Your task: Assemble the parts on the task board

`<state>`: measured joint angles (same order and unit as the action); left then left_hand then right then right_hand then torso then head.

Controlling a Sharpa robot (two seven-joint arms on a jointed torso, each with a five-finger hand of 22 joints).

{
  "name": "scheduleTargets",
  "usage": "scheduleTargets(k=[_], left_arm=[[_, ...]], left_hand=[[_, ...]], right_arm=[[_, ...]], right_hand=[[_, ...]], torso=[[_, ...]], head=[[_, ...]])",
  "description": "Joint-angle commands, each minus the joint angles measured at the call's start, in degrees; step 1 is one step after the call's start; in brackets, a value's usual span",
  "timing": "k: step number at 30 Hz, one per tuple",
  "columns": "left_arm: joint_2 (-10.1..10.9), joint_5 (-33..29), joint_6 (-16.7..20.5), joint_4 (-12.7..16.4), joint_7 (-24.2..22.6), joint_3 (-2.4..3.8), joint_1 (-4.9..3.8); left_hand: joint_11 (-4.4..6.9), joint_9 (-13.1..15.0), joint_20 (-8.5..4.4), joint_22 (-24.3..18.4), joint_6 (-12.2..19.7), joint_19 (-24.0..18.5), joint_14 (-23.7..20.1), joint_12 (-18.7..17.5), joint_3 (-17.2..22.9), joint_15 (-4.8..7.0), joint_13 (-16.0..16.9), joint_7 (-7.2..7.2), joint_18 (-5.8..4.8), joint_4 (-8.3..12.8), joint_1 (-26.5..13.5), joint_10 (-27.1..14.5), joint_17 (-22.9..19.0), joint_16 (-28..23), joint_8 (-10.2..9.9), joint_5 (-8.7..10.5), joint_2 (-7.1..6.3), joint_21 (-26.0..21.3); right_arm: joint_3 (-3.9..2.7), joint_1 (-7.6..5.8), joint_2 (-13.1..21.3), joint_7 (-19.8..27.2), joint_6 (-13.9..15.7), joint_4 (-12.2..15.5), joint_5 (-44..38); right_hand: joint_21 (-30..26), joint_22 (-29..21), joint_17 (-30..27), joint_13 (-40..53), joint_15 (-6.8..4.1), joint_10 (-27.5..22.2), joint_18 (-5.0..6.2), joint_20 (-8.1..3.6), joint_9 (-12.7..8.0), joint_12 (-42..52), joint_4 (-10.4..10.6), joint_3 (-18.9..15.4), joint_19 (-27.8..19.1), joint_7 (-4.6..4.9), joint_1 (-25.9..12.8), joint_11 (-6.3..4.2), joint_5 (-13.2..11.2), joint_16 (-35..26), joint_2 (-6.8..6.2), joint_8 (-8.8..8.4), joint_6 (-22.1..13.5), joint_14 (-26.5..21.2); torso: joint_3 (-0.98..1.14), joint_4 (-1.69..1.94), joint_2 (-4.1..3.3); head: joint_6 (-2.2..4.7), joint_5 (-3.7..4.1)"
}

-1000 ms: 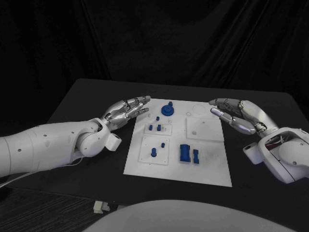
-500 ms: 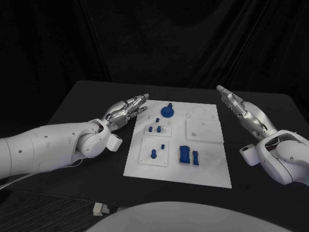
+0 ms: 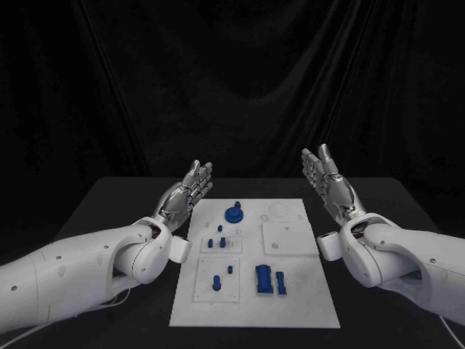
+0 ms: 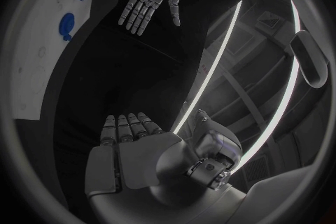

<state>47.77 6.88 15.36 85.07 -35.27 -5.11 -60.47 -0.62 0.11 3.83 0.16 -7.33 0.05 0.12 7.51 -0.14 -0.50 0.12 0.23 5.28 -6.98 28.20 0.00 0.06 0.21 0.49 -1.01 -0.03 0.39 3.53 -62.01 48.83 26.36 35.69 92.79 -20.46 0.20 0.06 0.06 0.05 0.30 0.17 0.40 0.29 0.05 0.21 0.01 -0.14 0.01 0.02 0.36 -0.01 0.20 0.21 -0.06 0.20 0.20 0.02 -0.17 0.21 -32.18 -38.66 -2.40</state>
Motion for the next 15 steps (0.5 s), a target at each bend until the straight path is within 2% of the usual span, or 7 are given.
scheduleTargets(k=[1, 5, 6, 7, 8, 11, 15], left_arm=[[-0.79, -3.67, 13.60, 1.40, 2.48, 1.08, 0.14], [-1.87, -5.18, 20.72, 3.04, 3.89, 2.97, 0.22], [-2.06, -5.45, 21.99, 3.33, 4.14, 3.31, 0.23], [-2.24, -5.70, 23.17, 3.60, 4.37, 3.63, 0.25], [-2.40, -5.92, 24.24, 3.85, 4.58, 3.91, 0.26], [-2.83, -6.53, 27.10, 4.51, 5.15, 4.67, 0.29], [-3.06, -6.86, 28.65, 4.86, 5.46, 5.08, 0.31]], left_hand=[[0.62, -0.11, -3.83, -0.16, 2.38, -0.05, -0.12, -2.40, 0.14, 0.50, -0.12, -0.23, -5.28, 2.21, -8.98, 0.00, -0.06, -0.21, -0.49, 1.01, 0.03, -0.39], [0.62, -0.11, -3.83, -0.16, 3.04, -0.05, -0.12, -3.21, 0.14, 0.50, -0.12, -0.23, -5.28, 2.88, -12.05, 0.00, -0.06, -0.21, -0.49, 1.01, 0.03, -0.39], [0.62, -0.11, -3.83, -0.16, 3.19, -0.05, -0.12, -3.33, 0.14, 0.50, -0.12, -0.23, -5.28, 6.98, -12.49, 0.00, -0.06, -0.21, -0.49, 1.01, 0.03, -0.39], [0.62, -0.11, -3.83, -0.16, 3.29, -0.05, -0.12, -7.51, 0.14, 0.50, -0.12, -0.23, -5.28, 6.98, -13.09, 0.00, -0.06, -0.21, -0.49, 1.01, 0.03, -0.39], [0.62, -0.11, -3.83, -0.16, 7.33, -0.05, -0.12, -7.51, 0.14, 0.50, -0.12, -0.23, -5.28, 6.98, -13.67, 0.00, -0.06, -0.21, -0.49, 1.01, 0.03, -0.39], [0.62, -0.11, -3.83, -0.16, 7.33, -0.05, -0.12, -7.51, 0.14, 0.50, -0.12, -0.23, -5.28, 6.98, -15.65, 0.00, -0.06, -0.21, -0.49, 1.01, 0.03, -0.39], [0.62, -0.11, -3.83, -0.16, 7.33, -0.05, -0.12, -7.51, 0.14, 0.50, -0.12, -0.23, -5.28, 6.98, -17.34, 0.00, -0.06, -0.21, -0.49, 1.01, 0.03, -0.39]], right_arm=[[-1.00, 0.69, -1.29, 2.32, 5.59, -1.04, 12.42], [-2.54, 1.39, -3.02, 3.00, 7.31, -2.13, 17.31], [-2.78, 1.50, -3.30, 3.10, 7.59, -2.31, 18.08], [-2.99, 1.60, -3.54, 3.20, 7.83, -2.46, 18.76], [-3.17, 1.68, -3.74, 3.28, 8.03, -2.59, 19.33], [-3.51, 1.84, -4.12, 3.43, 8.41, -2.83, 20.41], [-3.53, 1.84, -4.14, 3.43, 8.43, -2.84, 20.46]], right_hand=[[-0.20, -0.06, -0.06, -0.05, -0.30, -0.17, -0.40, -0.29, -0.05, -0.21, -0.01, 0.14, -0.01, -0.02, -0.36, 0.01, -0.20, -0.21, 0.06, -0.20, -0.20, -0.02], [-0.20, -0.06, -0.06, -0.05, -0.30, -0.17, -0.40, -0.29, -0.05, -0.21, -0.01, 0.14, -0.01, -0.02, -0.36, 0.01, -0.20, -0.21, 0.06, -0.20, -0.20, -0.02], [-0.20, -0.06, -0.06, -0.05, -0.30, -0.17, -0.40, -0.29, -0.05, -0.21, -0.01, 0.14, -0.01, -0.02, -0.36, 0.01, -0.20, -0.21, 0.06, -0.20, -0.20, -0.02], [-0.20, -0.06, -0.06, -0.05, -0.30, -0.17, -0.40, -0.29, -0.05, -0.21, -0.01, 0.14, -0.01, -0.02, -0.36, 0.01, -0.20, -0.21, 0.06, -0.20, -0.20, -0.02], [-0.20, -0.06, -0.06, -0.05, -0.30, -0.17, -0.40, -0.29, -0.05, -0.21, -0.01, 0.14, -0.01, -0.02, -0.36, 0.01, -0.20, -0.21, 0.06, -0.20, -0.20, -0.02], [-0.20, -0.06, -0.06, -0.05, -0.30, -0.17, -0.40, -0.29, -0.05, -0.21, -0.01, 0.14, -0.01, -0.02, -0.36, 0.01, -0.20, -0.21, 0.06, -0.20, -0.20, -0.02], [-0.20, -0.06, -0.06, -0.05, -0.30, -0.17, -0.40, -0.29, -0.05, -0.21, -0.01, 0.14, -0.01, -0.02, -0.36, 0.01, -0.20, -0.21, 0.06, -0.20, -0.20, -0.02]], torso=[[0.11, -0.14, 0.68], [0.16, -0.20, 0.93], [0.16, -0.20, 0.96], [0.17, -0.21, 0.98], [0.17, -0.21, 1.00], [0.17, -0.21, 1.00], [0.17, -0.21, 1.00]], head=[[2.41, 1.35], [3.90, 2.19], [4.08, 2.29], [4.20, 2.35], [4.27, 2.39], [4.28, 2.40], [4.28, 2.40]])
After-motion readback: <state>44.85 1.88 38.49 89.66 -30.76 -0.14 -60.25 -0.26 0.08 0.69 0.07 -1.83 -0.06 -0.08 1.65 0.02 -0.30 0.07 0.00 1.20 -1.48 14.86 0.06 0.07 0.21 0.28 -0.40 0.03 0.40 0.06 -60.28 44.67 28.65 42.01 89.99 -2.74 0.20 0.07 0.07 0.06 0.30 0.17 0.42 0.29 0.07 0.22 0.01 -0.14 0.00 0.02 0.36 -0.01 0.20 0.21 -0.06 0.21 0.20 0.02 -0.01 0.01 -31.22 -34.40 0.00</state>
